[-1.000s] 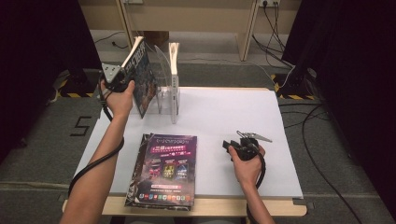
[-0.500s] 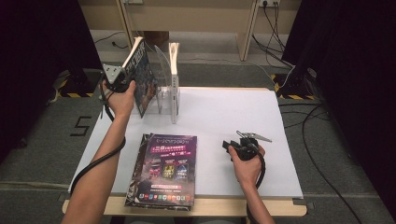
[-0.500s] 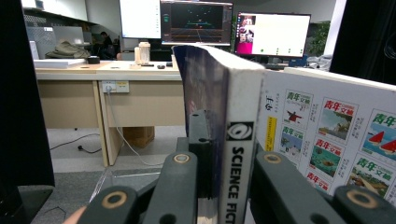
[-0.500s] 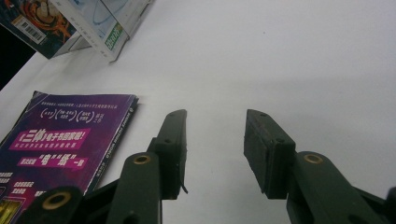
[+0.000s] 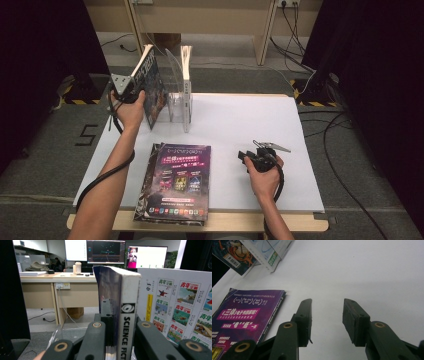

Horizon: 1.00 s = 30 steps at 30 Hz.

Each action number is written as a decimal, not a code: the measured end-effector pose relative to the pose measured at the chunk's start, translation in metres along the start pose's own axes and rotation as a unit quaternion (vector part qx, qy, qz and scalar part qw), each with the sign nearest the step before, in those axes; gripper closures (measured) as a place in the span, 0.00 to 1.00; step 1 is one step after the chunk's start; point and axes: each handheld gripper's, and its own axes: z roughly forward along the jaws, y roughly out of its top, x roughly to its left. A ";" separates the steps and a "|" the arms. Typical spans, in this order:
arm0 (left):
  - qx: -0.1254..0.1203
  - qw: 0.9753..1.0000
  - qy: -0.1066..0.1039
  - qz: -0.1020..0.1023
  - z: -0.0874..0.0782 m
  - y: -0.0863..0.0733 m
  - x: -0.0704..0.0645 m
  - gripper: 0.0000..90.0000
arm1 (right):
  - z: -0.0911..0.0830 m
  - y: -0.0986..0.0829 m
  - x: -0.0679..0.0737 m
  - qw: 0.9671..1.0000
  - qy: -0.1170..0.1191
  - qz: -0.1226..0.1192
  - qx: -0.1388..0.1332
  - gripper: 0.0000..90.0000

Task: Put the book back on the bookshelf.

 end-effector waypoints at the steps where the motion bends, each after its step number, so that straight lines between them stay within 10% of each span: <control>1: -0.001 1.000 -0.001 0.002 0.000 -0.001 0.000 0.91 | 0.000 0.000 0.000 1.000 0.000 0.000 0.000 0.66; 30: 0.018 1.000 -0.005 -0.001 -0.011 -0.006 0.006 0.87 | -0.001 0.000 0.001 1.000 0.001 0.005 0.006 0.66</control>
